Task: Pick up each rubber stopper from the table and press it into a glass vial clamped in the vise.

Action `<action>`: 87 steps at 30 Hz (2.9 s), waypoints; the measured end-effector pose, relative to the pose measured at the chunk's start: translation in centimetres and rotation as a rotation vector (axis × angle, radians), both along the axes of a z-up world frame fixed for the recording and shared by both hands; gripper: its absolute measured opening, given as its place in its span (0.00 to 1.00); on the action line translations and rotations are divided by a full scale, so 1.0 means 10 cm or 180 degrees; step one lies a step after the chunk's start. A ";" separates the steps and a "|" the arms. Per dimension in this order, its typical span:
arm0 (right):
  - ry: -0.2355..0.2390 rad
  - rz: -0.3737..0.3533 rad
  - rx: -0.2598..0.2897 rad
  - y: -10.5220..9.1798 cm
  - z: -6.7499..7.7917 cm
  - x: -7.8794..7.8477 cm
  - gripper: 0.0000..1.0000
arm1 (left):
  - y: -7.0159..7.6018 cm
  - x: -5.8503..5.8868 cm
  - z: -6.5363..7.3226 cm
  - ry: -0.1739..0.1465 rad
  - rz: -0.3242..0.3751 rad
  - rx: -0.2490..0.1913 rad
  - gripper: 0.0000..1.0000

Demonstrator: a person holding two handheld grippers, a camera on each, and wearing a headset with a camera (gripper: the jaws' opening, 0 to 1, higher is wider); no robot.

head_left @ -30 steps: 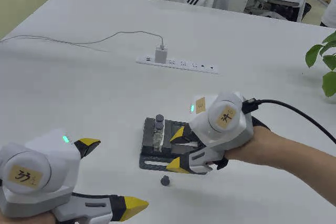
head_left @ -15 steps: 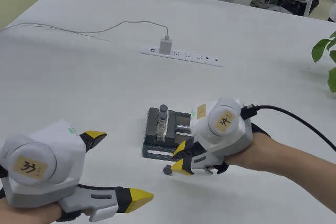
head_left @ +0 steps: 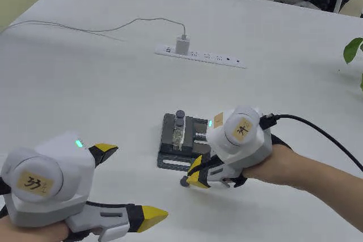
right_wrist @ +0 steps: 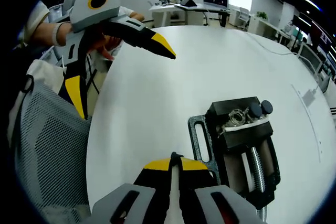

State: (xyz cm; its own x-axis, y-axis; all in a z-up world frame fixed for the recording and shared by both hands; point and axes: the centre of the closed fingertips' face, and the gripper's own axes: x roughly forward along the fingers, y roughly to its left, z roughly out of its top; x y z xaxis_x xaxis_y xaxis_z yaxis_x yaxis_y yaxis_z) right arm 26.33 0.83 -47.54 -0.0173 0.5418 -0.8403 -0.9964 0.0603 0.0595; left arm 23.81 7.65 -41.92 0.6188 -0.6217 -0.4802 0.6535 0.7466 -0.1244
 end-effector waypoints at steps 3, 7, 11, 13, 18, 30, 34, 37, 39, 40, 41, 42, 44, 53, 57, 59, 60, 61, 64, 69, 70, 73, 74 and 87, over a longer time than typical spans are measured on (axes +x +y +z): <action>0.0013 0.0018 -0.0023 0.00 -0.03 -0.02 0.00 | 0.00 -0.01 -0.01 0.0009 -0.0009 0.0011 0.88; -0.0013 0.0039 -0.0029 0.01 -0.04 -0.03 0.01 | 0.02 -0.02 -0.01 0.0021 -0.0014 0.0023 0.88; -0.0031 0.0036 -0.0037 0.02 -0.05 -0.02 0.00 | 0.02 -0.03 -0.03 0.0029 -0.0016 0.0034 0.88; -0.0024 0.0010 -0.0031 0.03 -0.05 -0.02 0.00 | 0.02 -0.04 -0.03 0.0035 -0.0010 0.0033 0.88; -0.0012 -0.0098 -0.0070 0.04 -0.04 -0.02 0.00 | 0.02 -0.06 -0.01 0.0018 -0.0013 0.0045 0.87; 0.0064 -0.0337 0.0058 0.02 -0.02 -0.01 0.00 | -0.01 -0.01 0.10 -0.0137 0.0043 0.0023 0.82; 0.0207 -0.0601 0.0351 0.07 0.09 0.00 0.00 | 0.00 0.01 0.15 -0.0216 0.0066 0.0019 0.80; 0.0281 -0.0799 0.0481 0.05 0.15 0.06 0.00 | -0.01 0.02 0.18 -0.0270 0.0082 0.0022 0.80; 0.0364 -0.0935 0.0561 0.03 0.21 0.10 0.00 | -0.02 0.04 0.21 -0.0312 0.0079 0.0028 0.79; 0.0385 -0.1013 0.0610 0.02 0.23 0.13 0.00 | -0.02 0.05 0.22 -0.0333 0.0077 0.0026 0.79; 0.0425 -0.1069 0.0649 0.02 0.26 0.14 0.00 | -0.03 0.05 0.23 -0.0354 0.0082 0.0020 0.79; 0.0508 -0.1155 0.0730 0.01 0.31 0.15 0.00 | -0.03 0.07 0.25 -0.0387 0.0090 0.0006 0.79; 0.0649 -0.1333 0.0874 0.01 0.39 0.17 0.00 | -0.04 0.08 0.28 -0.0418 0.0101 -0.0009 0.78; 0.1366 -0.1889 0.1611 0.07 0.84 0.11 0.00 | -0.16 0.12 0.59 -0.0679 -0.0030 -0.0133 0.68; 0.1993 -0.2342 0.2123 0.11 1.12 0.10 0.00 | -0.23 0.13 0.70 -0.0832 -0.0153 -0.0191 0.56; 0.2280 -0.2476 0.2310 0.11 1.22 0.08 0.00 | -0.26 0.12 0.74 -0.0877 -0.0202 -0.0189 0.52; 0.2348 -0.2552 0.2357 0.10 1.23 0.08 0.00 | -0.27 0.12 0.75 -0.0888 -0.0211 -0.0202 0.49; 0.2471 -0.2606 0.2422 0.10 1.27 0.06 0.00 | -0.28 0.12 0.77 -0.0897 -0.0223 -0.0220 0.48; 0.2675 -0.2684 0.2526 0.13 1.34 -0.01 0.00 | -0.30 0.13 0.80 -0.0912 -0.0230 -0.0297 0.43; 0.3043 -0.2929 0.2814 0.15 1.47 -0.05 0.00 | -0.37 0.11 0.86 -0.0951 -0.0250 -0.0465 0.31; 0.3103 -0.2956 0.2862 0.15 1.49 -0.05 0.00 | -0.38 0.12 0.87 -0.0958 -0.0237 -0.0495 0.30; 0.3392 -0.3115 0.3083 0.16 1.58 -0.06 0.00 | -0.40 0.13 0.90 -0.0950 -0.0186 -0.0573 0.27; 0.3477 -0.3197 0.3103 0.15 1.58 -0.05 0.00 | -0.41 0.14 0.91 -0.0966 -0.0175 -0.0585 0.26; 0.3719 -0.3309 0.3133 0.11 1.50 -0.01 0.00 | -0.44 0.20 0.94 -0.1004 -0.0161 -0.0623 0.13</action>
